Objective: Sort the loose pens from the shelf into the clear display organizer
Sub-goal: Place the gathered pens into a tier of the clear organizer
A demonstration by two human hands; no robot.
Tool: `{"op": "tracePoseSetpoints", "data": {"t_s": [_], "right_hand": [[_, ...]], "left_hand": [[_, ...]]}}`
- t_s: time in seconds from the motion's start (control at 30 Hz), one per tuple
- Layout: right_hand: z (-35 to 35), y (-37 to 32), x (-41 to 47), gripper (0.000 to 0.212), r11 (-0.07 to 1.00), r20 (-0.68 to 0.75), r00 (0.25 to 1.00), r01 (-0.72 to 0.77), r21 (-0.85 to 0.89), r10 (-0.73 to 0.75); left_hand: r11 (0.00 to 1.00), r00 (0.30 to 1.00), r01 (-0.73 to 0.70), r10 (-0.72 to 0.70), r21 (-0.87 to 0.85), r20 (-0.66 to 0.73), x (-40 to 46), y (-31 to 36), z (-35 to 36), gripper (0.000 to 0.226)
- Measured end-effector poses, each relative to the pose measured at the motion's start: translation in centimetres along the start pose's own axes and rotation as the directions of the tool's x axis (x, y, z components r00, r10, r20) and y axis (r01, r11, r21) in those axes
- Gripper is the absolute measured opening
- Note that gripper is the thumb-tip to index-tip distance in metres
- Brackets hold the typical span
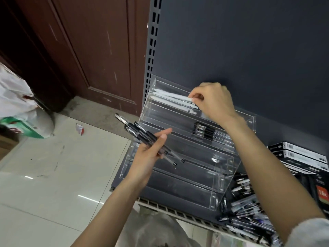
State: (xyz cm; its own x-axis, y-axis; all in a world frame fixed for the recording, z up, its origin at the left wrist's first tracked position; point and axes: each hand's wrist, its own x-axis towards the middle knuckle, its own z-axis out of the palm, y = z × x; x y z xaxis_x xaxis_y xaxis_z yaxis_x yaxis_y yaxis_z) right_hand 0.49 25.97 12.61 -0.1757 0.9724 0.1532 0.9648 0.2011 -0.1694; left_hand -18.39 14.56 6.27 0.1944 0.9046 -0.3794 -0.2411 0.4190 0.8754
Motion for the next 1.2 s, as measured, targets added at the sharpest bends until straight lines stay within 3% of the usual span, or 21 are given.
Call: {"op": "tracePoseSetpoints", "data": {"t_s": [0.13, 0.27, 0.4, 0.7, 0.77, 0.87, 0.9, 0.97, 1.07, 1.2], "right_hand": [[0.3, -0.7, 0.9, 0.015, 0.999, 0.075, 0.997, 0.006, 0.044, -0.01], [0.3, -0.7, 0.7, 0.012, 0.996, 0.052, 0.999, 0.009, 0.085, -0.013], [0.5, -0.4, 0.6, 0.015, 0.999, 0.02, 1.0, 0.024, -0.044, -0.023], [1.5, -1.0, 1.2, 0.024, 0.983, 0.095, 0.995, 0.053, -0.178, -0.036], [0.6, -1.1, 0.0, 0.02, 0.997, 0.005, 1.0, 0.01, -0.081, -0.01], [-2.0, -2.1, -4.3, 0.014, 0.97, -0.223, 0.973, -0.004, 0.242, 0.06], [-2.7, -2.7, -6.3, 0.012, 0.935, -0.237, 0.966, -0.015, 0.355, 0.106], [-2.6, -4.1, -10.0, 0.013, 0.856, -0.113, 0.977, -0.097, 0.508, 0.178], [-0.4, -5.0, -13.4, 0.016, 0.783, 0.115, 0.969, -0.245, 0.571, 0.219], [0.9, -4.3, -15.3, 0.015, 0.64, 0.187, 0.932, -0.349, 0.684, 0.309]], "left_hand": [[1.0, 1.0, 0.014, -0.014, 0.007, -0.01, 0.3, 0.1, -0.3, 0.026], [1.0, 0.999, 0.03, -0.03, 0.005, -0.037, 0.6, -0.2, -0.6, 0.023], [0.999, 0.999, 0.034, -0.034, 0.003, -0.026, 1.0, -0.5, -0.8, 0.021], [0.998, 0.998, 0.057, -0.057, 0.005, 0.021, 1.3, -0.7, -0.2, 0.024], [0.999, 0.999, 0.051, -0.051, -0.004, 0.019, 1.2, -0.7, -0.2, 0.023], [0.999, 0.999, 0.046, -0.046, -0.011, -0.005, 1.2, -0.7, 0.1, 0.022], [0.999, 0.999, 0.042, -0.042, -0.012, -0.012, 1.1, -0.7, 0.4, 0.022], [1.0, 1.0, 0.024, -0.024, -0.001, -0.01, 1.0, -0.6, 1.2, 0.019], [0.998, 1.0, -0.002, 0.001, 0.059, 0.022, 0.7, -0.8, 2.7, 0.014], [0.998, 0.998, -0.018, 0.015, 0.052, 0.054, 0.1, -1.5, 4.3, 0.019]]}}
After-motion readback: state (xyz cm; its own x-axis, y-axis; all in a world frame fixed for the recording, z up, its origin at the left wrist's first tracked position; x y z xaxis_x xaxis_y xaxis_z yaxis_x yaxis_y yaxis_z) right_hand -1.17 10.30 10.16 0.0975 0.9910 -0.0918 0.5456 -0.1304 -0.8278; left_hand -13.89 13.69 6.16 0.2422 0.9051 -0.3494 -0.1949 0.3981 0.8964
